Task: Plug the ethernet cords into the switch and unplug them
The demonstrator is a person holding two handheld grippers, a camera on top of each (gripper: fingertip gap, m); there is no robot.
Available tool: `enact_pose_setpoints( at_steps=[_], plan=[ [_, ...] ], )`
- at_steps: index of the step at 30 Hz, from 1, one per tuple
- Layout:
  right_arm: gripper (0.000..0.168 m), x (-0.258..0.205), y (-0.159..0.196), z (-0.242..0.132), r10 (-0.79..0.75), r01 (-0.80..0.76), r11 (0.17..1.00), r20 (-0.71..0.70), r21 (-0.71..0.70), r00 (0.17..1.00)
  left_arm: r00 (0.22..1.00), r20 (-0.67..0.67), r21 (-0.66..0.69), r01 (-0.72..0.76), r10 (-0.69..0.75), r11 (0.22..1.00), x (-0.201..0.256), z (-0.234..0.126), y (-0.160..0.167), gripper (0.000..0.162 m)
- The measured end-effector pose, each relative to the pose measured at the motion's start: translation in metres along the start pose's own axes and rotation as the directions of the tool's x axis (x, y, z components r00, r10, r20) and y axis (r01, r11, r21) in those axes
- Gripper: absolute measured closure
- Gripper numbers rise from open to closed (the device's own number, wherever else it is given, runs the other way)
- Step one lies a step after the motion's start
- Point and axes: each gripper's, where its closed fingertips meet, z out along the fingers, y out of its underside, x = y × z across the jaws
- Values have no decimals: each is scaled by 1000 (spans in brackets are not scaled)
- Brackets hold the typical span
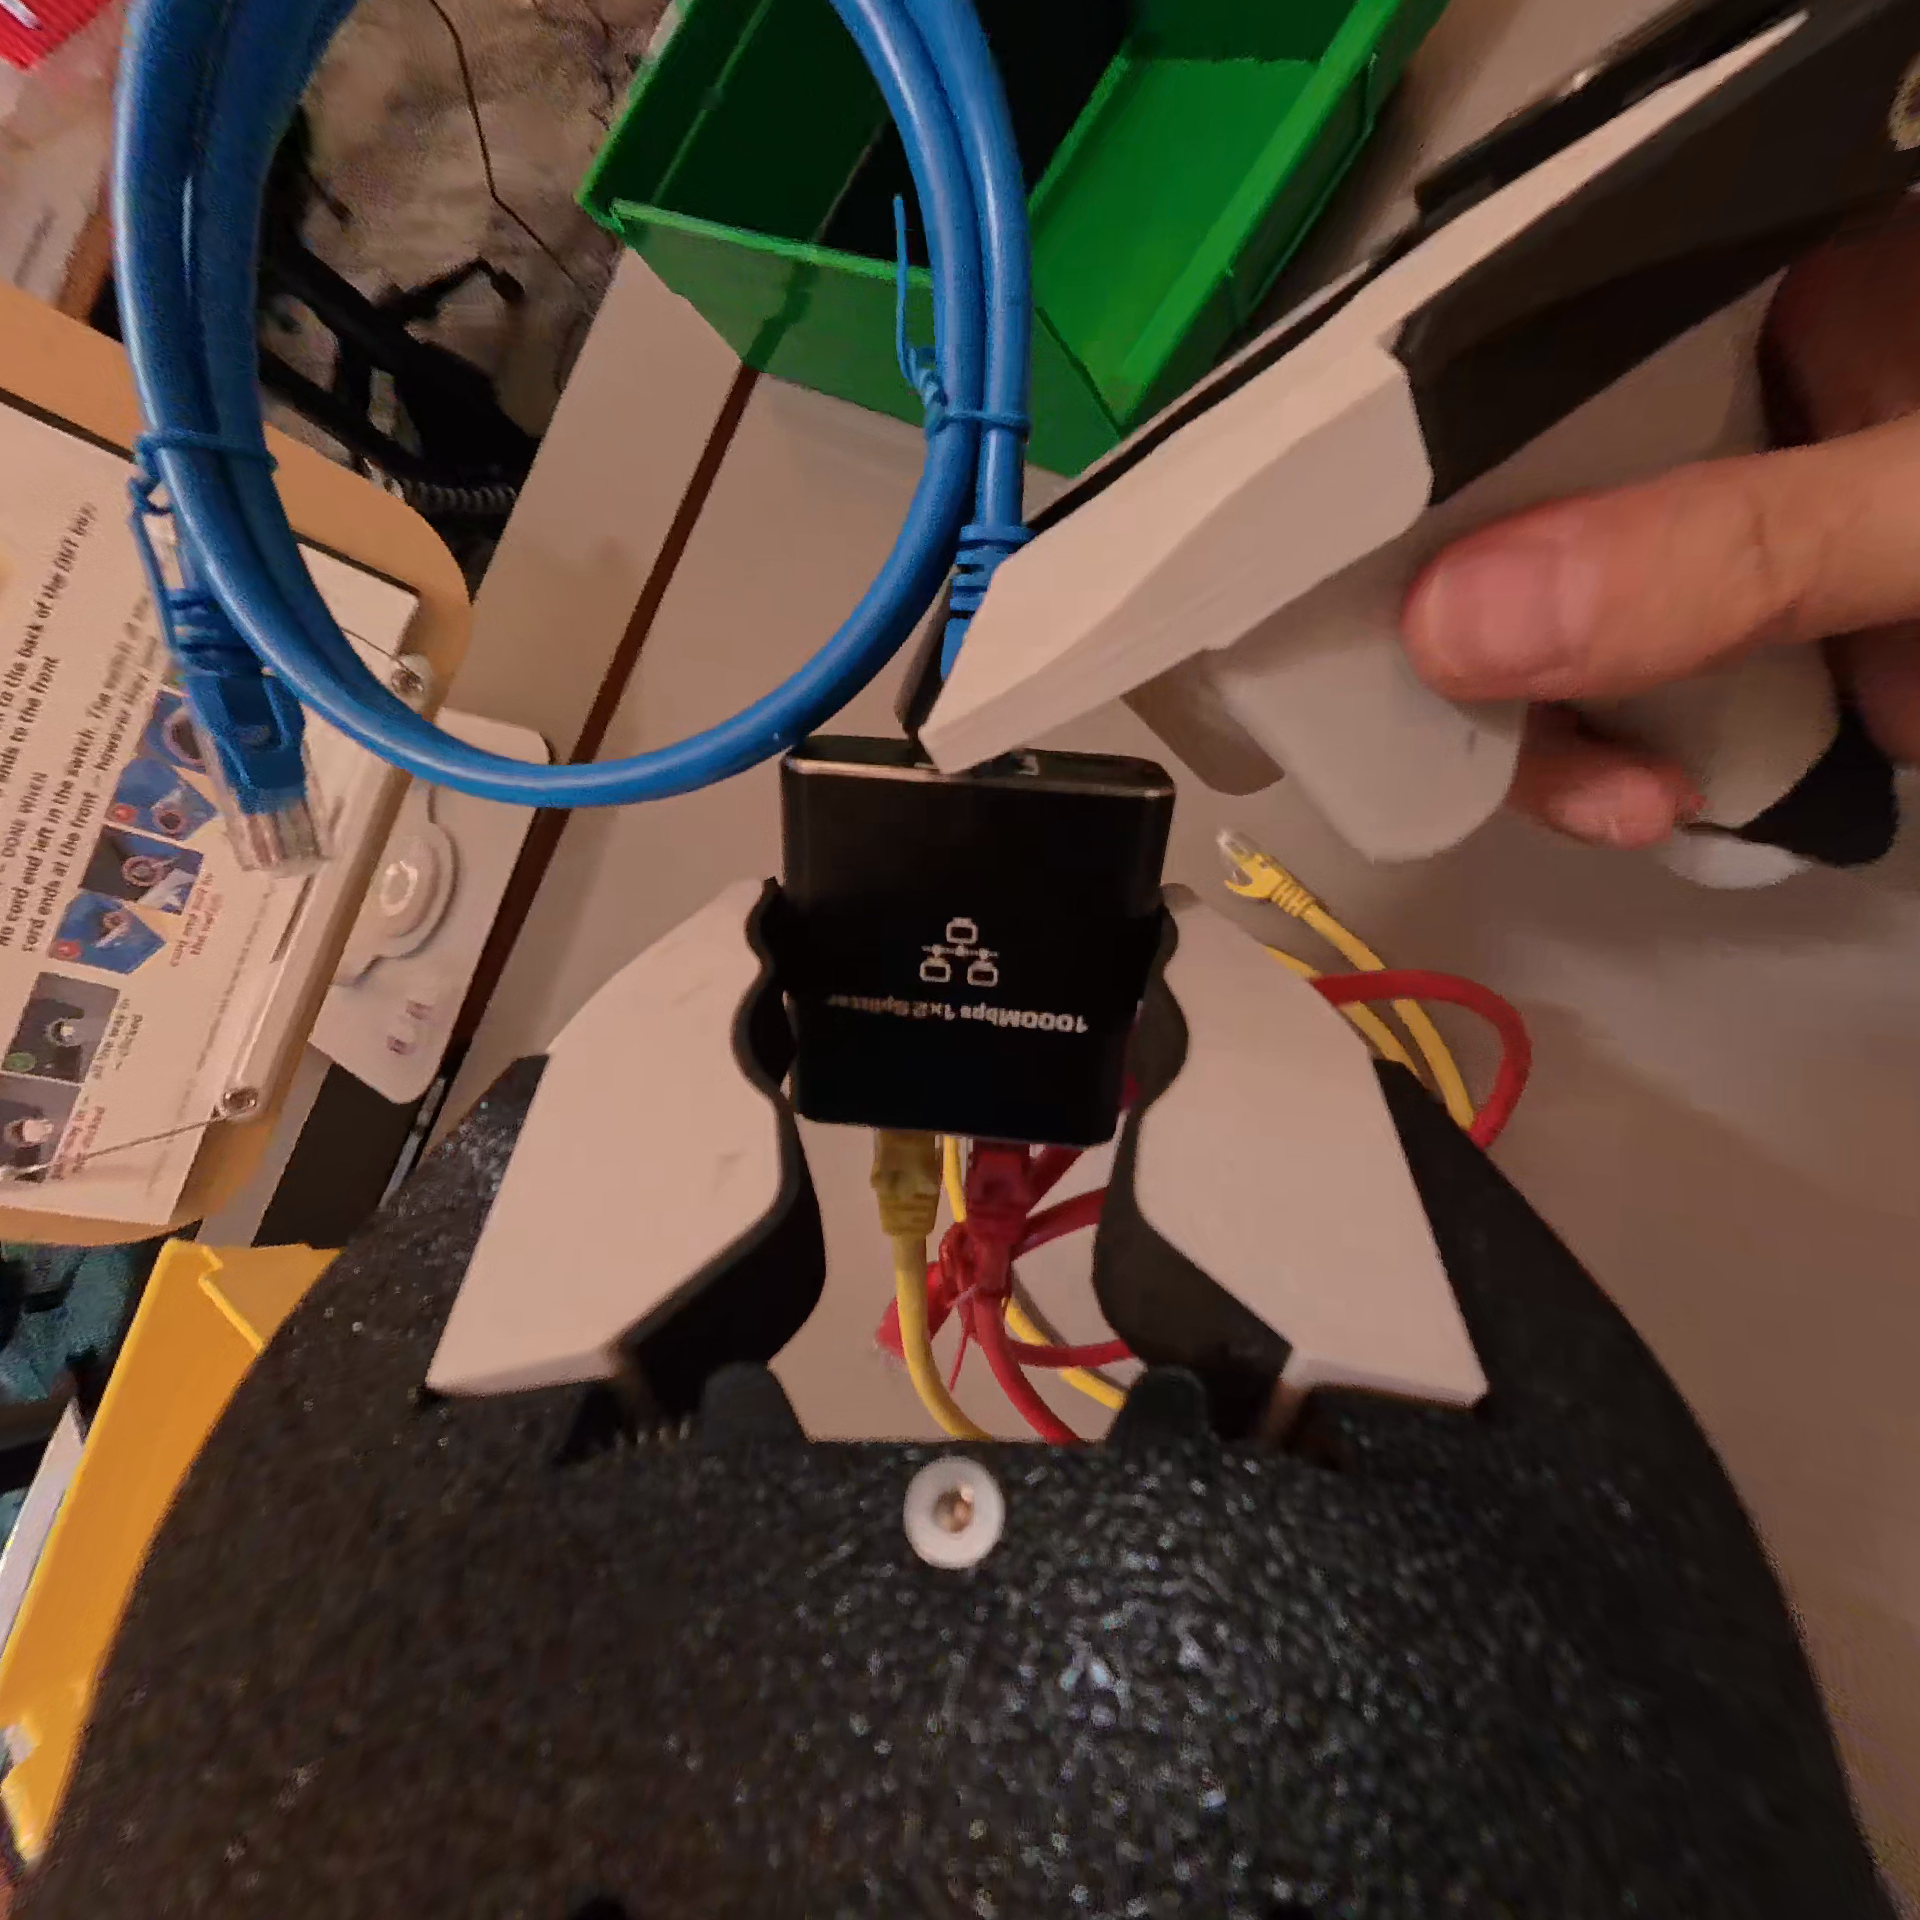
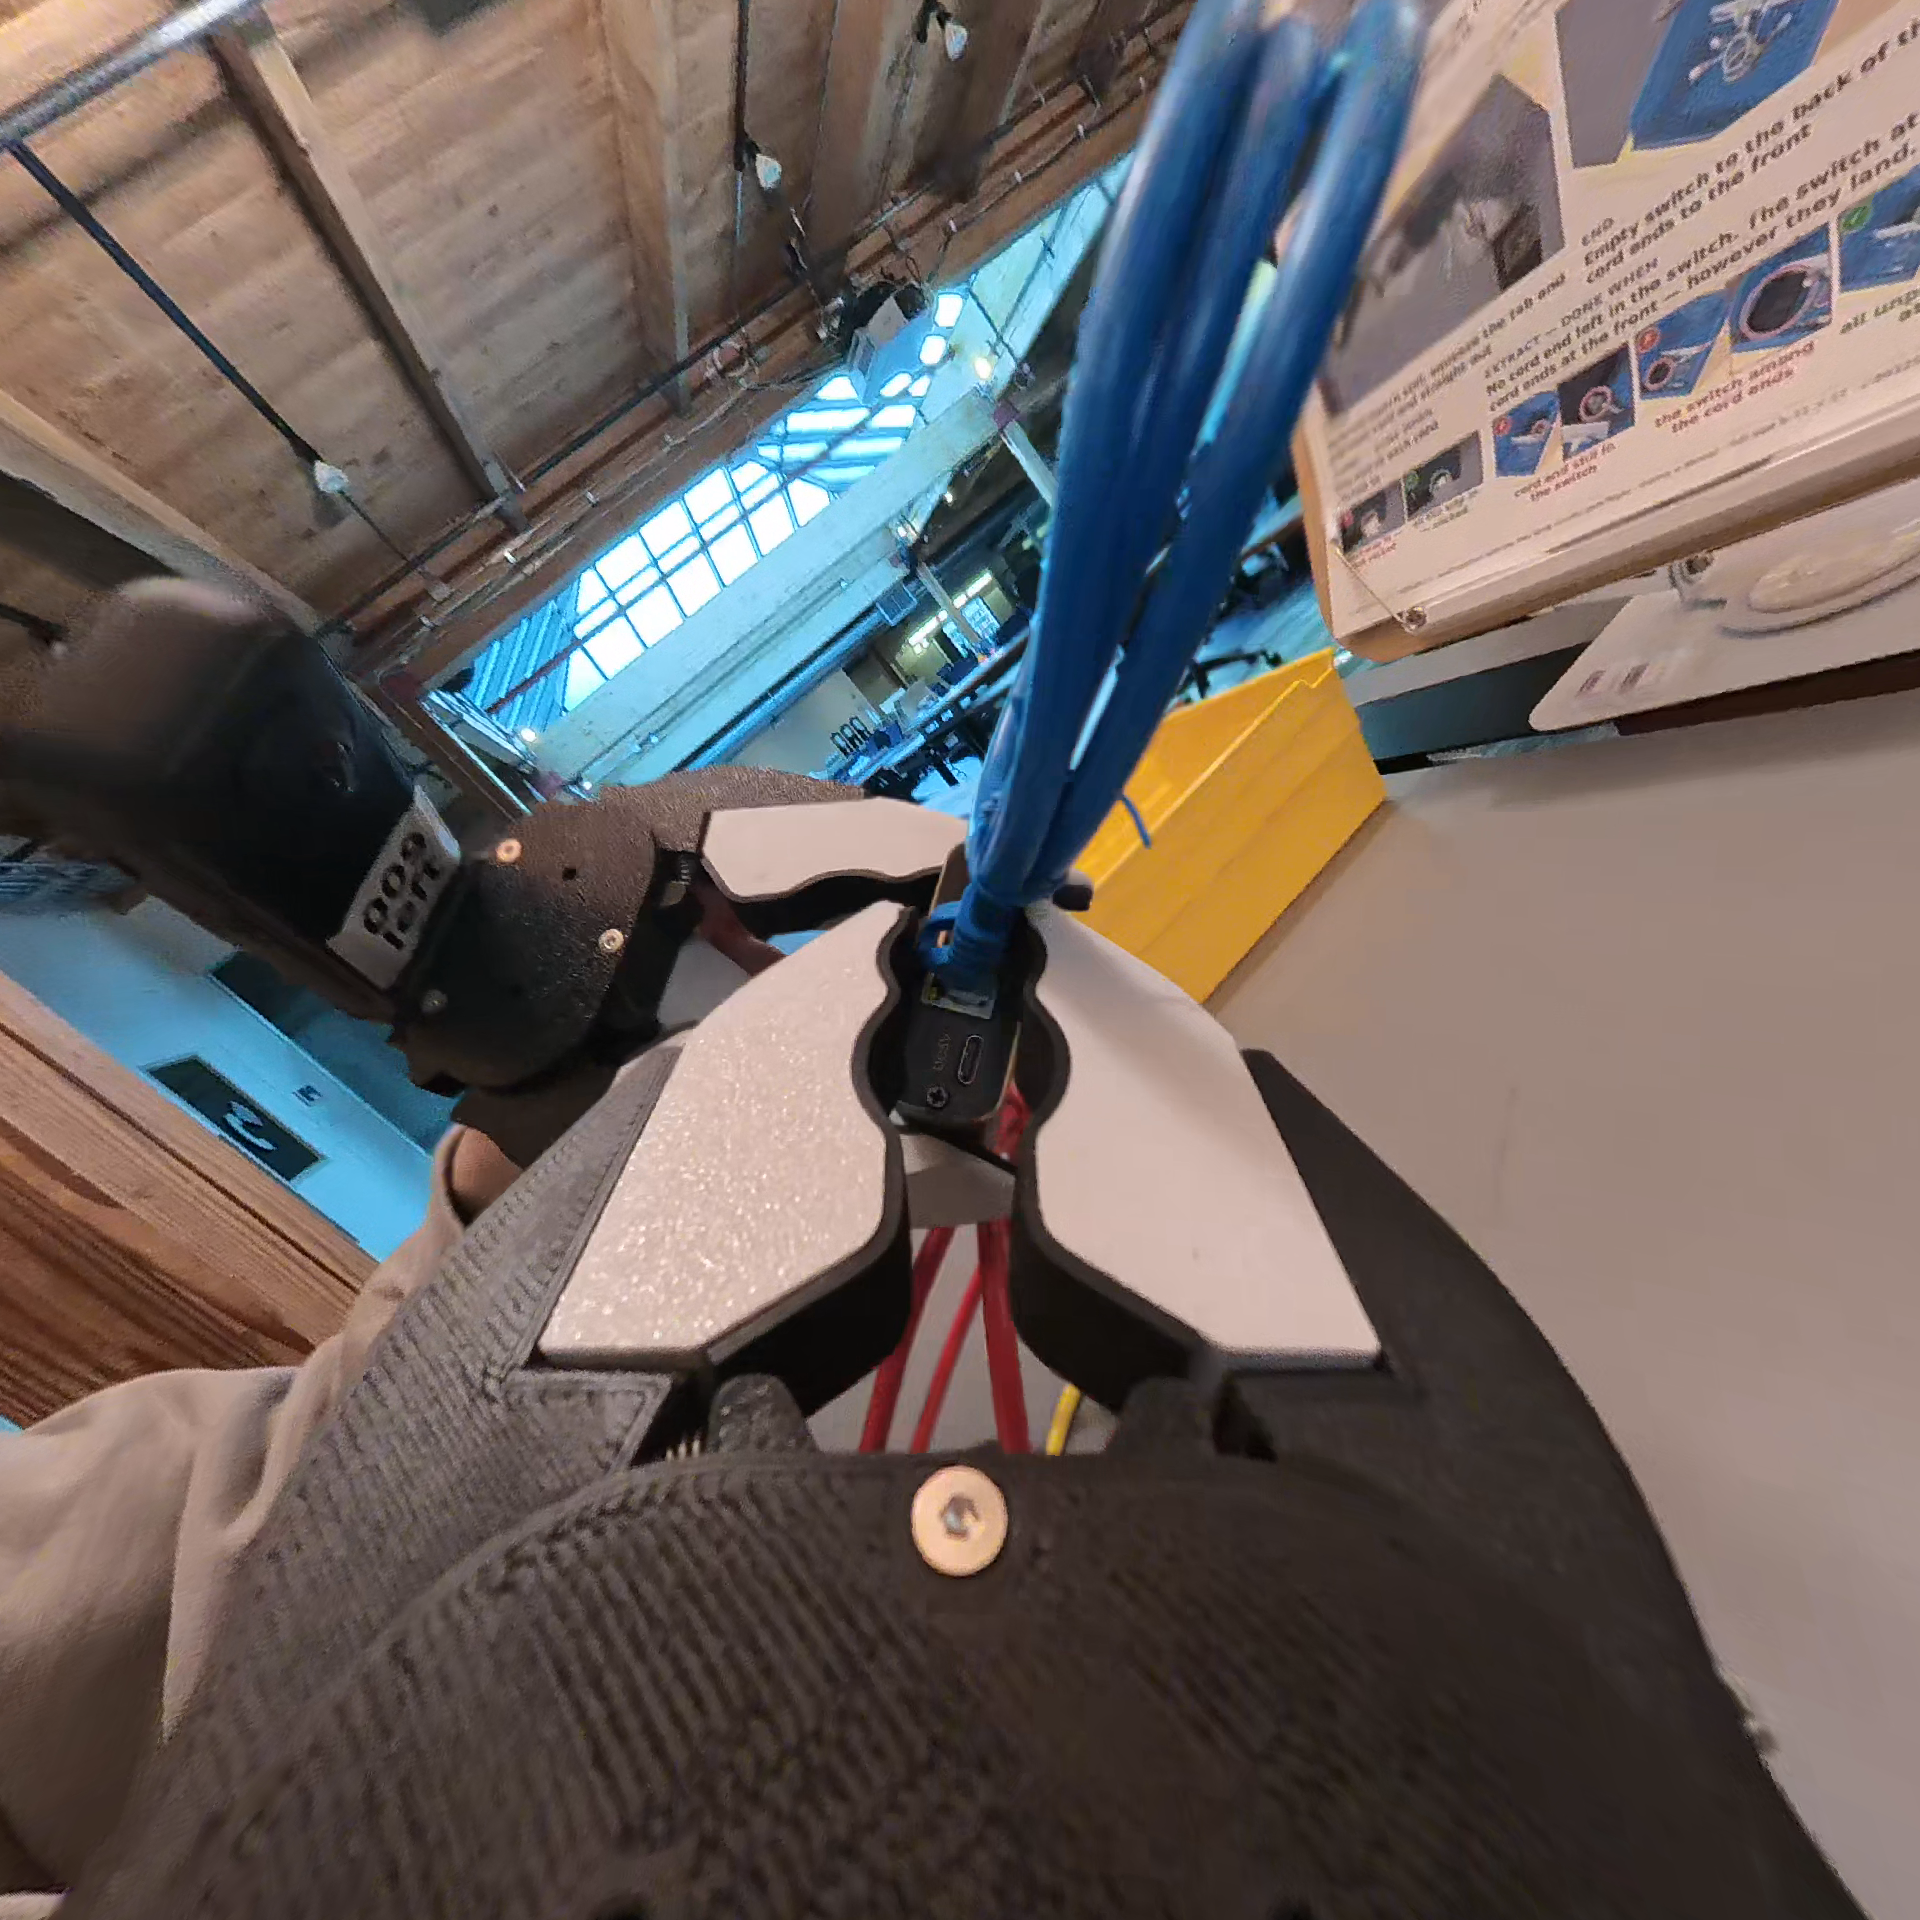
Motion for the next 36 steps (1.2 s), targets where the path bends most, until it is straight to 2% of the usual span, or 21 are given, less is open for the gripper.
enact_pose_setpoints(
  at_steps=[1, 7, 12, 14, 17, 21, 26, 36],
  plan=[
    [152, -2, -3, -1, -6, 6, 1000, 11, 18, 1000, 1000, 7, 34, 7, -7, 999, 0, -1, -3, 99],
    [152, -10, -6, -4, -49, 50, 998, 36, -28, 998, 996, 81, 275, -1, -22, 962, 1, -8, -17, 98],
    [152, -9, -7, -5, -68, 70, 996, 29, -51, 997, 987, 23, 398, 134, -156, 908, 1, -13, -16, 95],
    [153, -8, -9, -6, -35, 37, 998, 48, -44, 998, 988, 15, 444, 131, -153, 886, 0, -16, -14, 96],
    [153, -8, -9, -7, 46, -42, 998, 91, -43, 995, 997, 15, 514, 55, -73, 856, 4, -17, -10, 100],
    [153, -5, -5, -5, 174, -171, 985, 144, -35, 974, 997, 17, 621, 51, -78, 782, 5, -19, -8, 100],
    [154, -1, -2, -2, 282, -282, 959, 180, -22, 942, 988, 134, 651, -27, -81, 758, 3, -15, -3, 100],
    [152, 31, 2, -1, 241, -243, 969, 39, 44, 970, 974, 209, 526, -33, -91, 850, -4, 6, 4, 100]
  ],
)
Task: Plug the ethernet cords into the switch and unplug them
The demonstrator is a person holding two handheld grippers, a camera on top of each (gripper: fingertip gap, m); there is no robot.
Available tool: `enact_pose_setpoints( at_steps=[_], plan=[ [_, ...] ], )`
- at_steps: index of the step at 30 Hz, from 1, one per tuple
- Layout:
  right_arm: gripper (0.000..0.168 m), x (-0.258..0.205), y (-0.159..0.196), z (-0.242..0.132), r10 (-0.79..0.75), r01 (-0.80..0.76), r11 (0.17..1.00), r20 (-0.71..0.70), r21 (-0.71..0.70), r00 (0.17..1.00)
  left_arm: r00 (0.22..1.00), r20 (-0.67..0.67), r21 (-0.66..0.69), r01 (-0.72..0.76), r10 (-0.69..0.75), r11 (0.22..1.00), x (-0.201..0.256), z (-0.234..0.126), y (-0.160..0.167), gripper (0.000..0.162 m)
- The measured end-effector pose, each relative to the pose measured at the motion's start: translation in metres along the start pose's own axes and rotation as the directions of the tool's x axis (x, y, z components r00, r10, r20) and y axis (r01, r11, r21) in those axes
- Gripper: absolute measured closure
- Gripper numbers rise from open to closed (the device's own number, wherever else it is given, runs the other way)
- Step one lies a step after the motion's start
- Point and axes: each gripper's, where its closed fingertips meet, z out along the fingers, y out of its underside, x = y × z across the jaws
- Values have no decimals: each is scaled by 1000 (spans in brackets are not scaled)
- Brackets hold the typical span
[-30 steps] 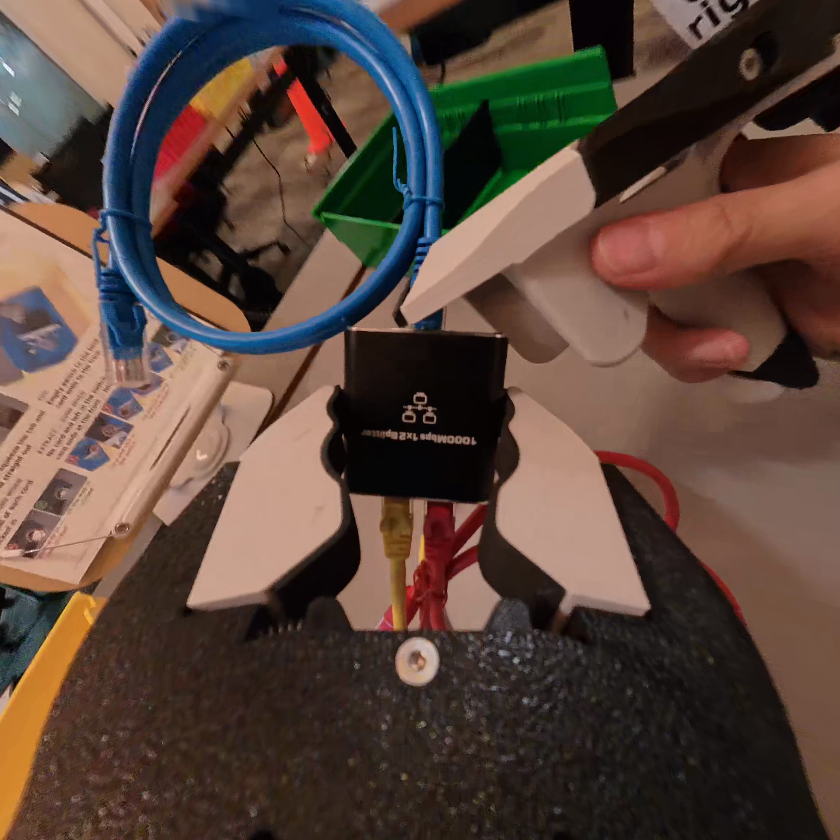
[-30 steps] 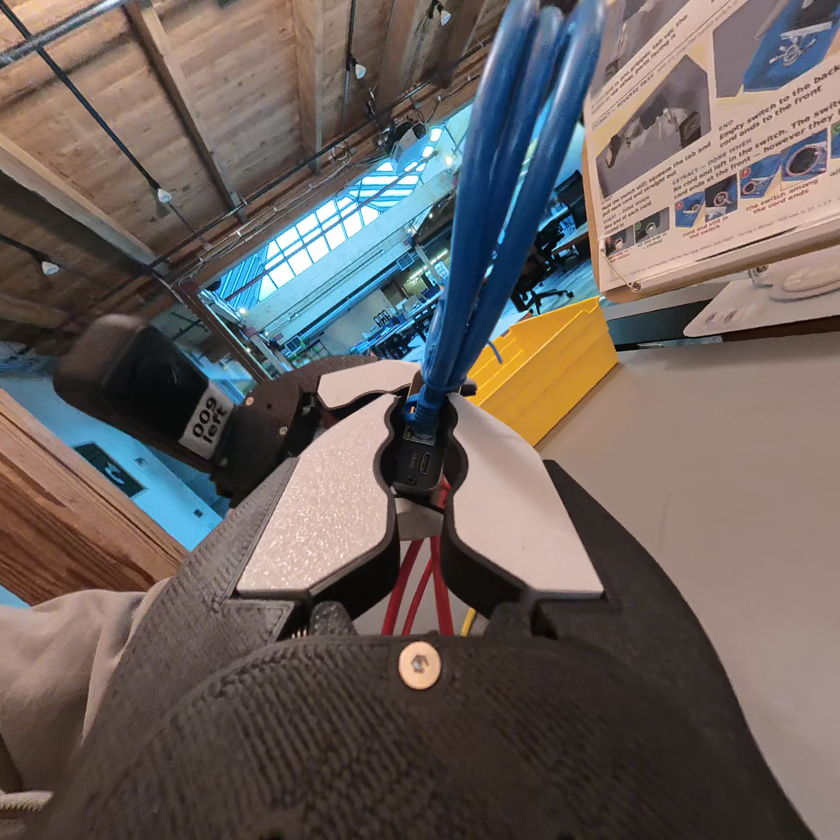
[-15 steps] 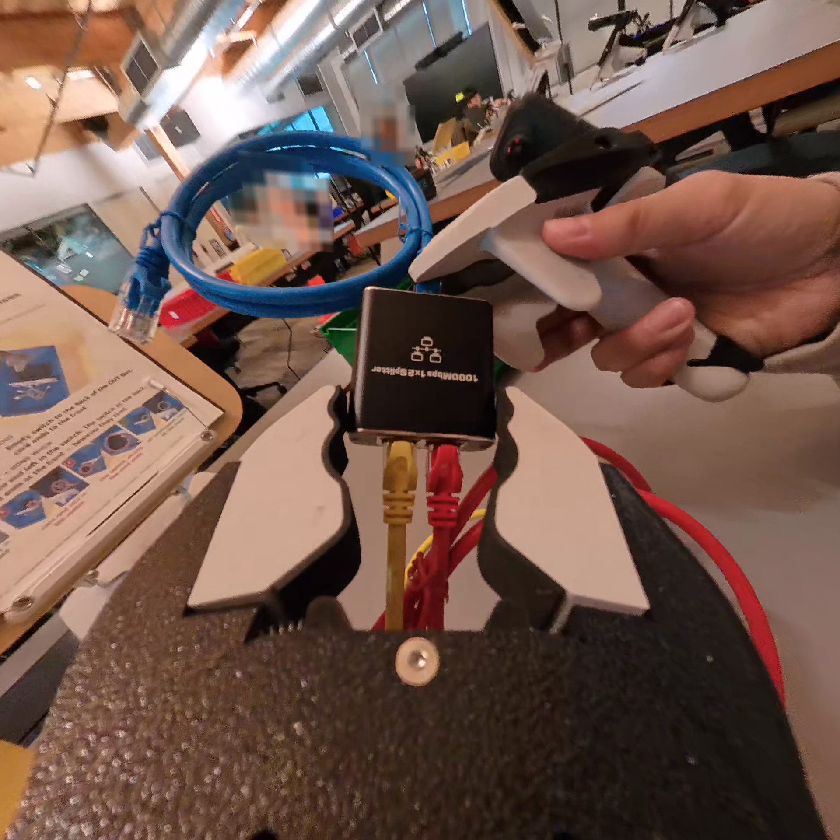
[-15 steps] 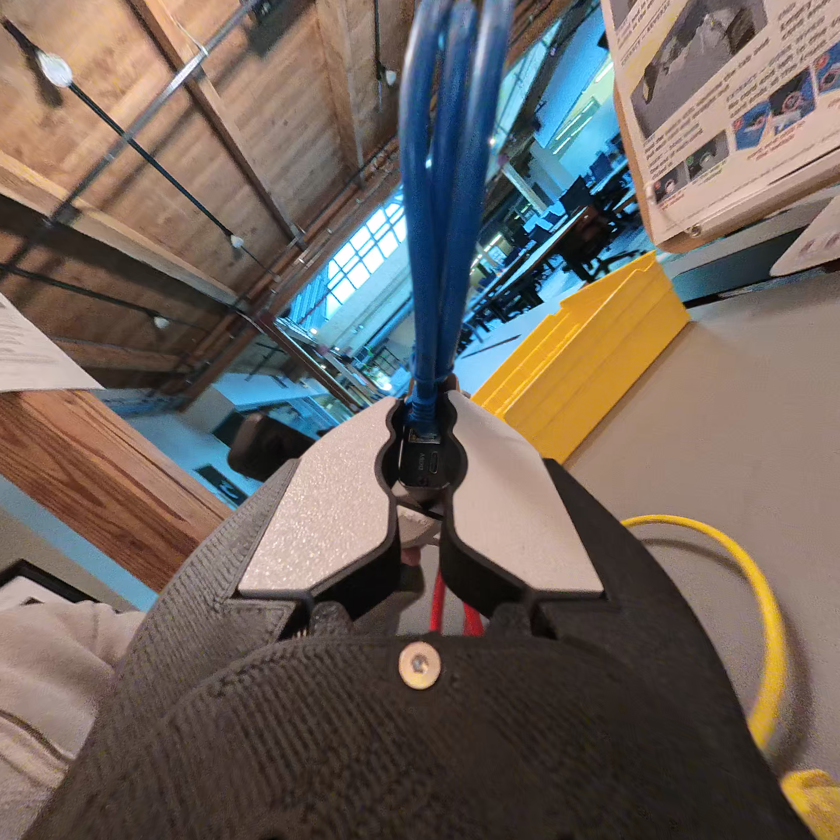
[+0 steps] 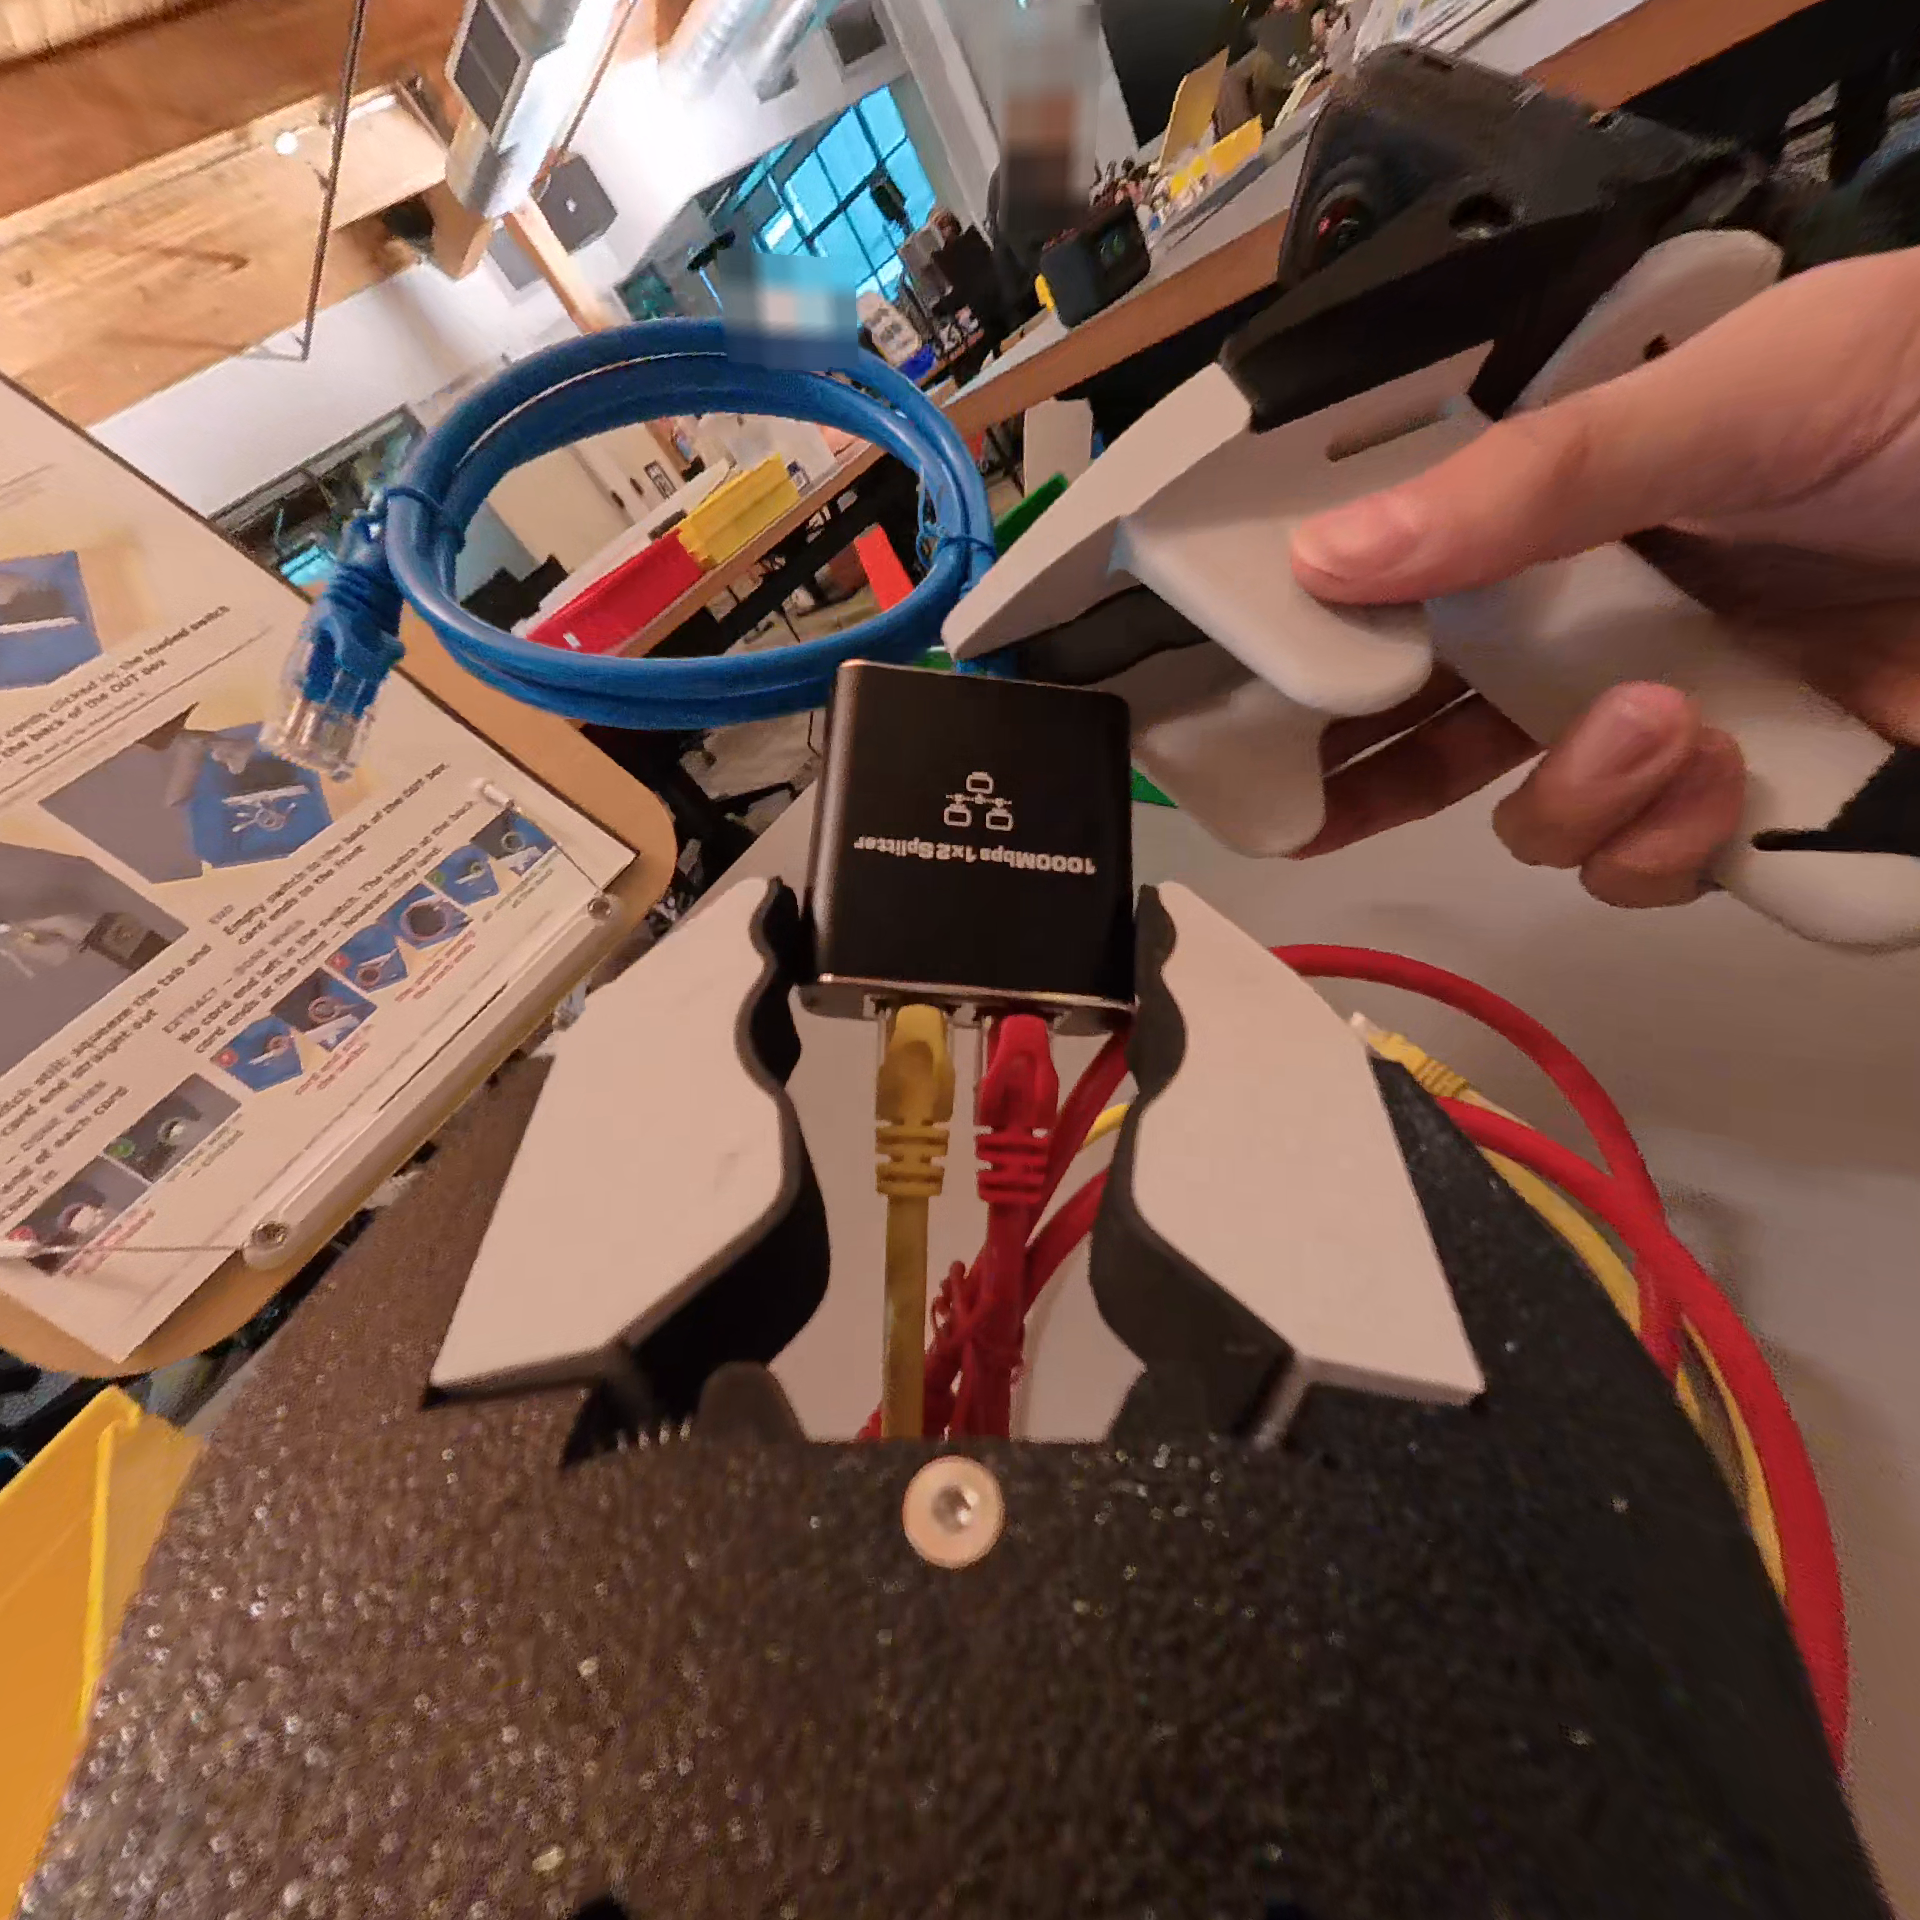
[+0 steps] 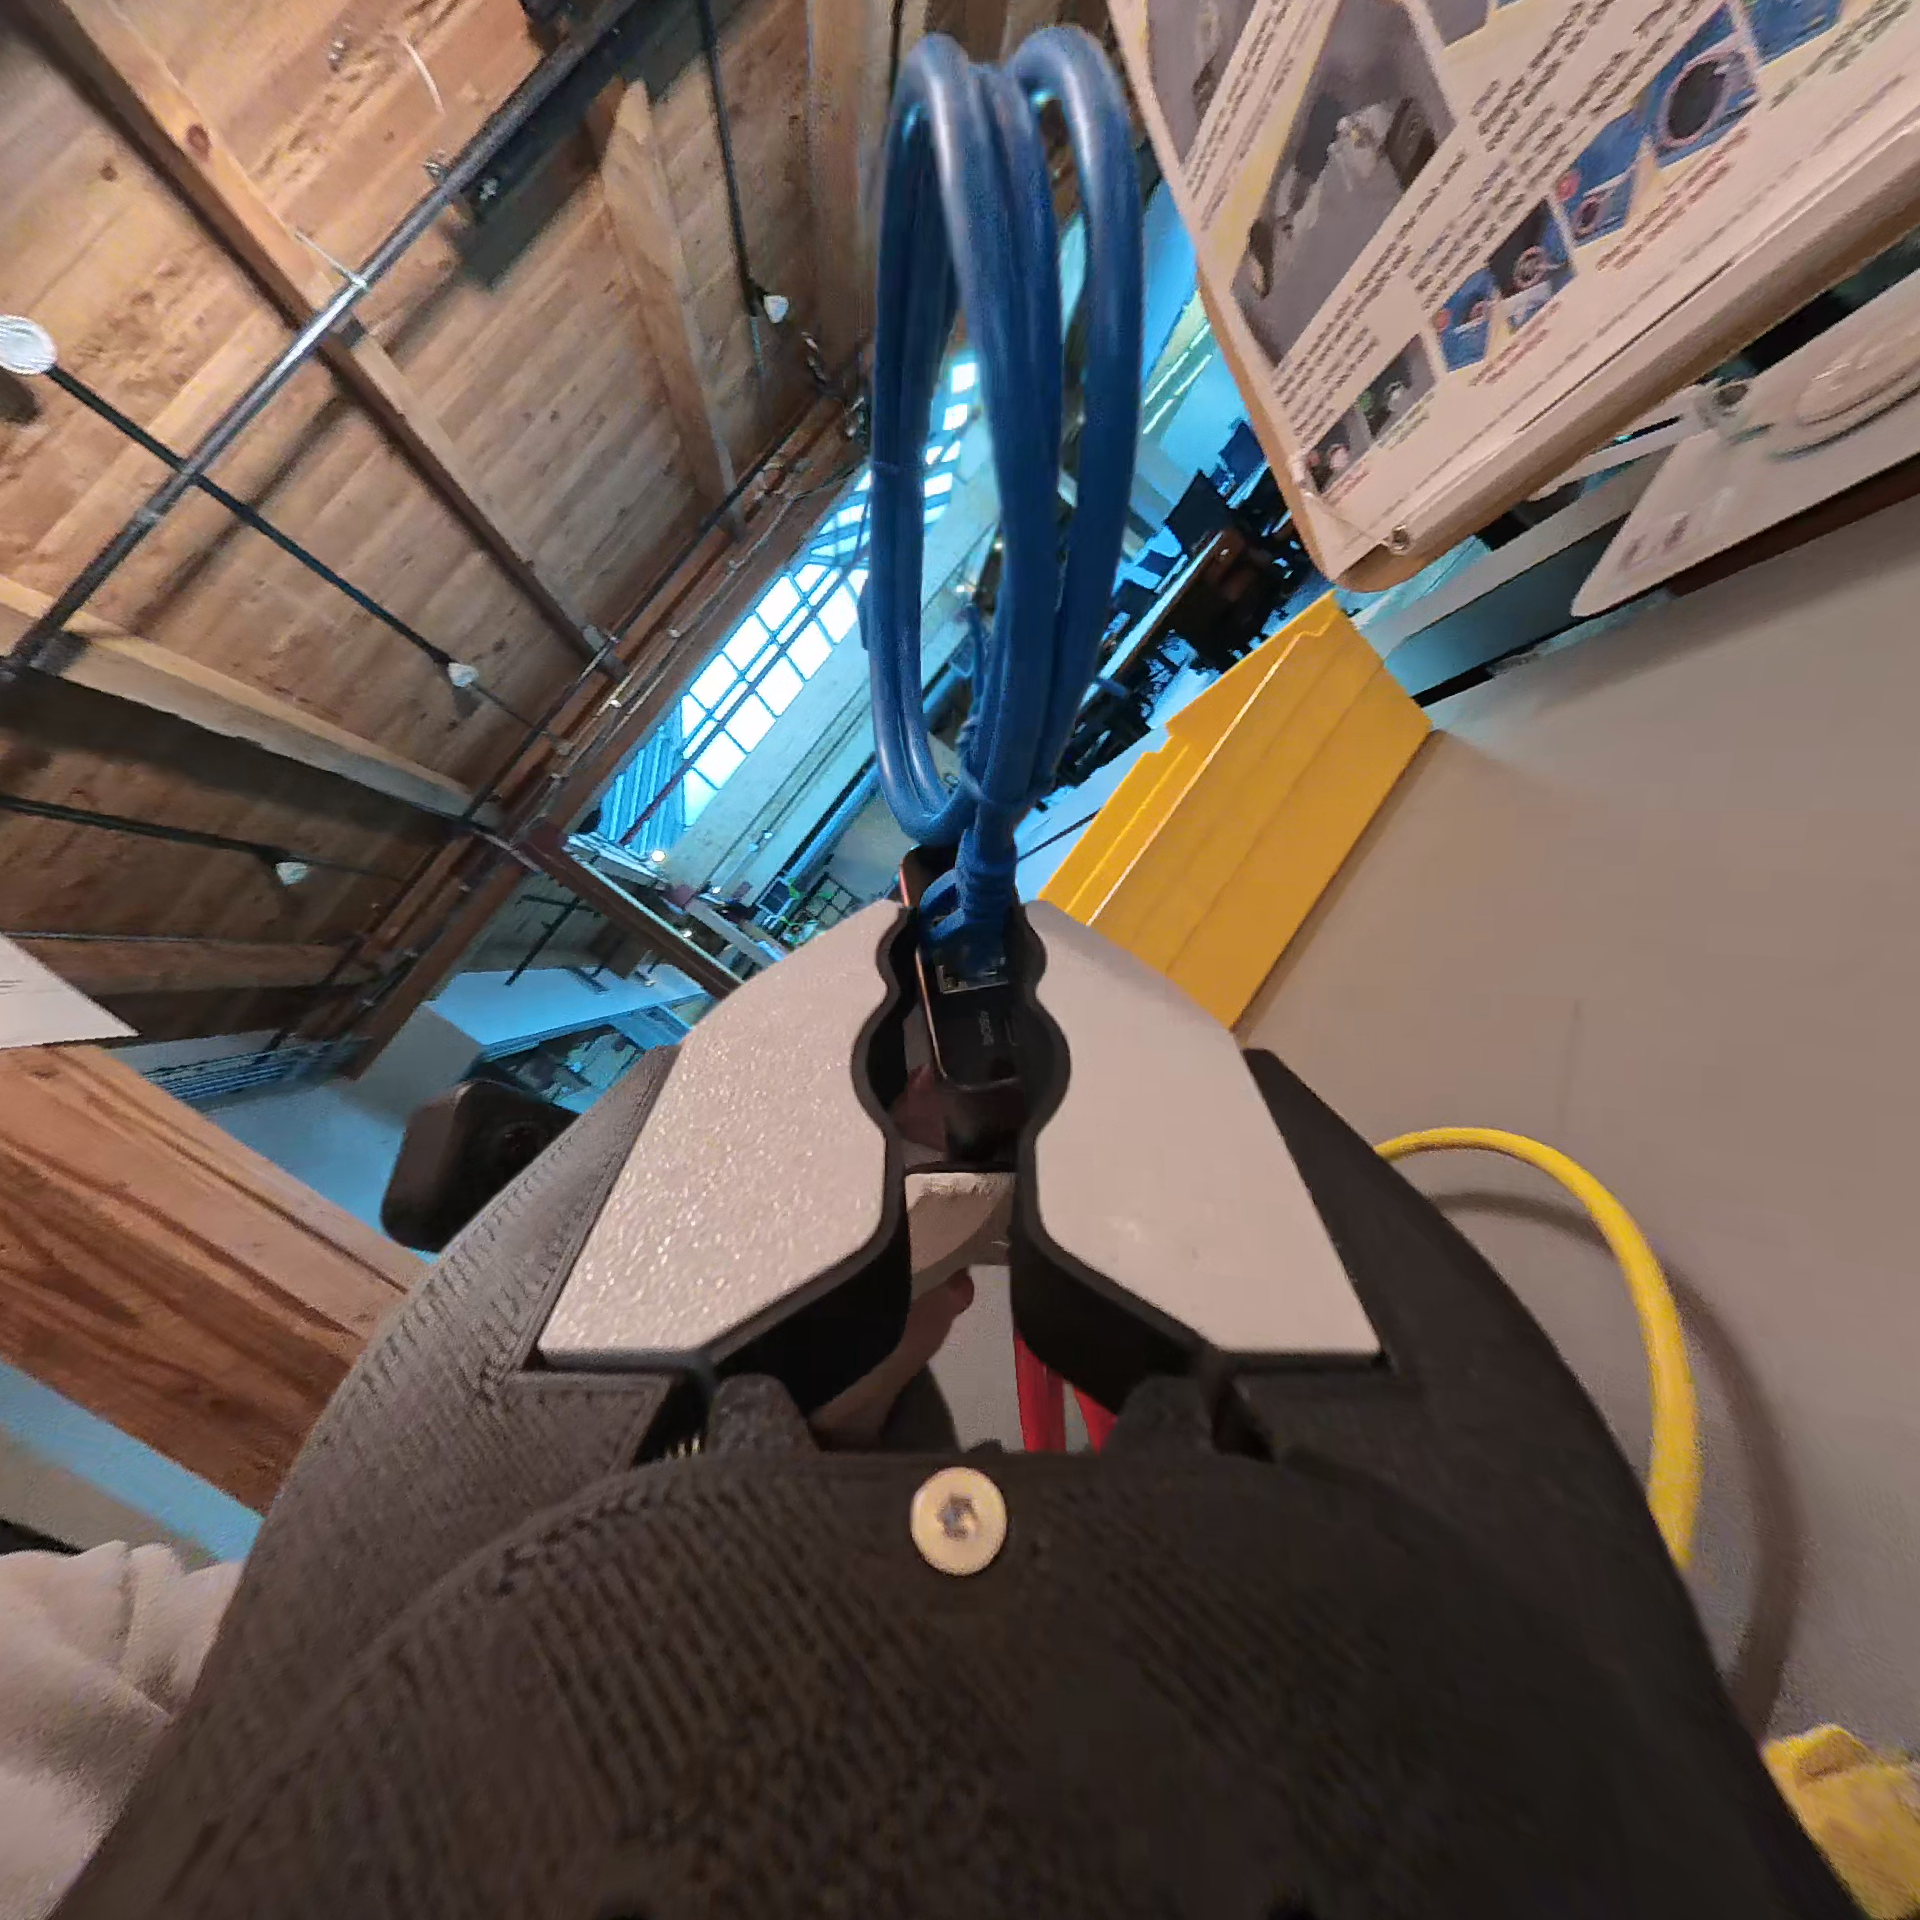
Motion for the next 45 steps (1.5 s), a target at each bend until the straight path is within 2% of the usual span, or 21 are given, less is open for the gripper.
enact_pose_setpoints(
  at_steps=[6, 12, 16, 33, 39, 45],
  plan=[
    [152, 7, -1, -2, 20, -20, 1000, -12, 15, 1000, 991, -40, -69, 122, -125, 990, 4, 3, 3, 100],
    [152, 16, 3, -3, 75, -75, 997, 11, 4, 997, 979, -72, -93, 182, -189, 979, 9, 5, 10, 101],
    [153, 22, 3, -3, 136, -137, 990, 27, 40, 990, 980, -68, -112, 177, -185, 978, 10, 8, 14, 101],
    [153, 34, 8, -5, 162, -164, 984, 21, 66, 986, 991, -36, -168, 124, -132, 978, 14, 10, 27, 101],
    [154, 44, 9, -7, 145, -143, 986, -11, 82, 989, 984, -77, -152, 145, -158, 978, 17, 17, 36, 101],
    [153, 55, 10, -11, 155, -152, 985, -35, 77, 987, 967, -203, -179, 120, -156, 977, 18, 23, 43, 101]
  ],
)
